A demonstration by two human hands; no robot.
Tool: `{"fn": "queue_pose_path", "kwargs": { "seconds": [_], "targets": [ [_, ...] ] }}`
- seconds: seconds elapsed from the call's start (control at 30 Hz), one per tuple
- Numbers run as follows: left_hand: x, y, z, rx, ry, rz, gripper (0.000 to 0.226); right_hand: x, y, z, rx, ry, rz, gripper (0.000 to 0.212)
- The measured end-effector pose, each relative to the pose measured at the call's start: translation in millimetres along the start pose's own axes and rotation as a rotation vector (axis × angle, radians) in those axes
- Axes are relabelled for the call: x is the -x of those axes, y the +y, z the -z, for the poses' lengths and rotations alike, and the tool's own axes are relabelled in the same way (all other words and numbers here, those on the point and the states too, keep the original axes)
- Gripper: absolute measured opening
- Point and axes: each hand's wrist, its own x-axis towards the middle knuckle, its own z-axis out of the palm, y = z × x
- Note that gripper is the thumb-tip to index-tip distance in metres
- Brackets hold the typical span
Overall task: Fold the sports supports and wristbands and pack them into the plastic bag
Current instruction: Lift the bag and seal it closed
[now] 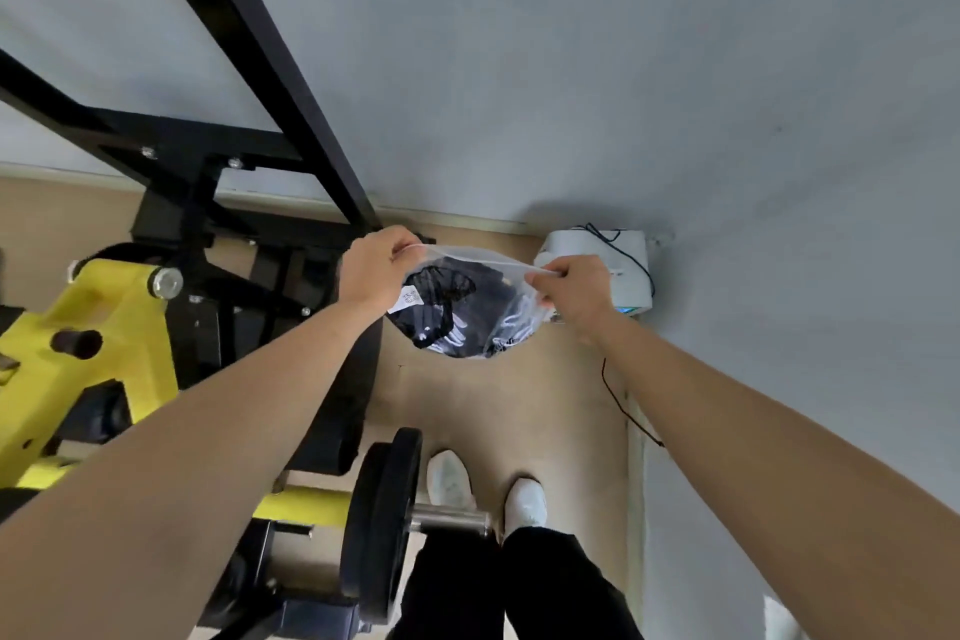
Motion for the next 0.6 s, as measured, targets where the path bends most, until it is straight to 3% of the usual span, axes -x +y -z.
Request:
{"fn": "queue_pose_path", "kwargs": {
  "seconds": [0.17, 0.43, 0.6],
  "targets": [
    [-88, -52, -69, 0.035, -0.062, 0.005, 0.015, -106, 32, -51, -0.047, 0.013, -0.054, 0.022],
    [-219, -126, -196, -0.030, -0.114, -0.060, 0.012, -279, 103, -119, -0.048, 0.021, -0.101, 0.028],
    [-305, -129, -238, -0.245, 0.047, -0.023, 0.017, -372, 112, -139, -0.058, 0.033, -0.036, 0.012]
  ]
}}
